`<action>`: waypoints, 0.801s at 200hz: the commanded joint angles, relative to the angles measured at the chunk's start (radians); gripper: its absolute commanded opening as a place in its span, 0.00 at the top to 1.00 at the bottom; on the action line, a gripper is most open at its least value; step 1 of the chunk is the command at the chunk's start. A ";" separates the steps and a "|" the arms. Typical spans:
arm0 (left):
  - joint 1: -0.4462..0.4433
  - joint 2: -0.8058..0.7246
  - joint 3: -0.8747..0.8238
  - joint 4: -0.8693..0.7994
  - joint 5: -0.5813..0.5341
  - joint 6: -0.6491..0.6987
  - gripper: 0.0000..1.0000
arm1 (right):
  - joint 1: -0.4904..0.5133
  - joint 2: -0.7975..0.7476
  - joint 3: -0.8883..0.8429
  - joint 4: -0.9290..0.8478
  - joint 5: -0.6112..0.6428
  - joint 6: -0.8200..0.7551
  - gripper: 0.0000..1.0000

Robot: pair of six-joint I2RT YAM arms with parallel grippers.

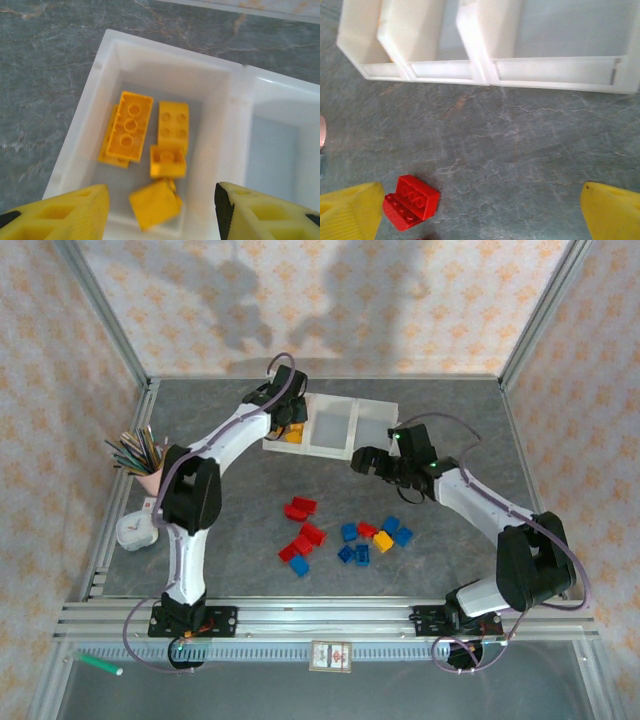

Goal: Sort the legos into containers by color
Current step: Place the lego in the container, then pick up the lego from the middle-left of the table.

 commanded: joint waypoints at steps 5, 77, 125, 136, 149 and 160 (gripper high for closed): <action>-0.081 -0.175 -0.116 0.006 0.041 -0.023 0.39 | -0.018 -0.062 0.010 -0.082 0.066 -0.007 0.00; -0.383 -0.438 -0.433 0.042 0.068 -0.145 0.39 | -0.117 -0.209 -0.098 -0.183 0.070 0.000 0.00; -0.596 -0.417 -0.482 0.046 0.050 -0.274 0.38 | -0.180 -0.242 -0.181 -0.186 0.032 -0.014 0.00; -0.636 -0.392 -0.477 0.050 0.045 -0.288 0.38 | -0.187 -0.243 -0.196 -0.183 0.031 -0.014 0.00; -0.669 -0.354 -0.457 0.042 0.057 -0.300 0.38 | -0.192 -0.274 -0.211 -0.182 0.037 -0.014 0.00; -0.696 -0.320 -0.439 0.036 0.065 -0.305 0.38 | -0.197 -0.275 -0.216 -0.188 0.044 -0.019 0.00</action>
